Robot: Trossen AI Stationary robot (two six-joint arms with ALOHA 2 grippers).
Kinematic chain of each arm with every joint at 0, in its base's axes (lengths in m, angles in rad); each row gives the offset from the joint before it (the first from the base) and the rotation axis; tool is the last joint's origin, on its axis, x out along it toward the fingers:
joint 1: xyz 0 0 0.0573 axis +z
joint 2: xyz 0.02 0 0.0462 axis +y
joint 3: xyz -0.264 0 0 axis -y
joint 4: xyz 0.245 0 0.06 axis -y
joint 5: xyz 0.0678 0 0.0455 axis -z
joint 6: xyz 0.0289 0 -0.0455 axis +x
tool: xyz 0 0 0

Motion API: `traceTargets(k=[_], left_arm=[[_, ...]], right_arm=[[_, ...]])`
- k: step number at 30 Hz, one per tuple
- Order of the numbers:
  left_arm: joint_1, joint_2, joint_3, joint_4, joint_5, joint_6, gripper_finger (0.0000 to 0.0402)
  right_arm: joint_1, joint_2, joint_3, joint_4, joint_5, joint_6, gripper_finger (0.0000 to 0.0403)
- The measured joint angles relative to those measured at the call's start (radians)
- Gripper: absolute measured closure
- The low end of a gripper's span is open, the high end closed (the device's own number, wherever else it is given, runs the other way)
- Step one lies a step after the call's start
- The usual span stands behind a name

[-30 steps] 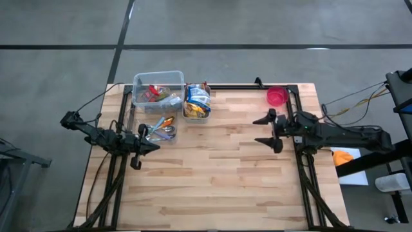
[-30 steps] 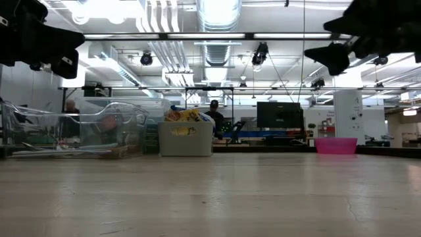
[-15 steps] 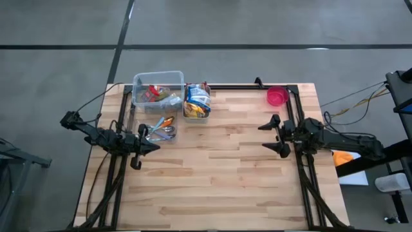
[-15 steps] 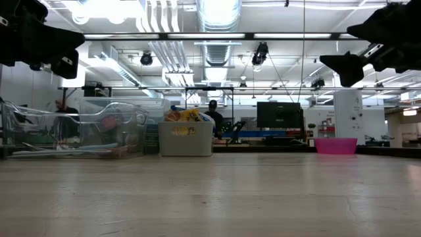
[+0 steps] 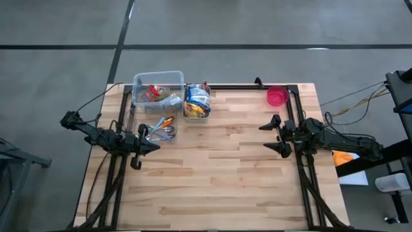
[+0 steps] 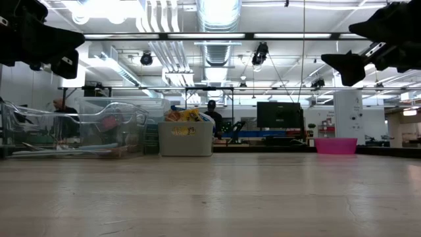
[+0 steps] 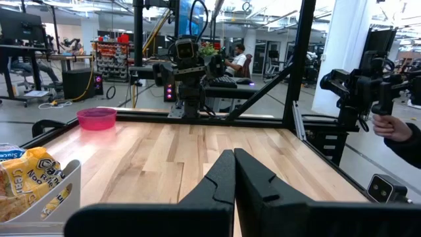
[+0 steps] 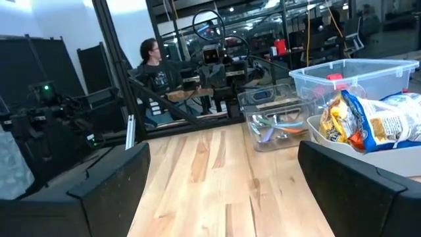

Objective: Pick & Place Food Item
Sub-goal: Return to Home Position

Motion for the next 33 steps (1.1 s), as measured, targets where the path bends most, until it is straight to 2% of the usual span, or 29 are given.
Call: traceTargets(k=[6, 18, 24, 33], left_arm=[[0.000, 0.000, 0.000, 0.000, 0.000, 0.000, 0.0401], [0.000, 0.000, 0.000, 0.000, 0.000, 0.000, 0.0401], [0.000, 0.000, 0.000, 0.000, 0.000, 0.000, 0.0401], [0.000, 0.000, 0.000, 0.000, 0.000, 0.000, 0.0401]], right_arm=[[0.000, 0.002, 0.000, -0.003, 0.000, -0.065, 0.0018], [0.000, 0.013, 0.000, -0.011, 0.003, -0.046, 0.0018], [0.000, 0.012, 0.000, 0.102, 0.037, -0.133, 0.0018], [0.000, 0.015, 0.000, 0.090, 0.037, -0.114, 0.0018]])
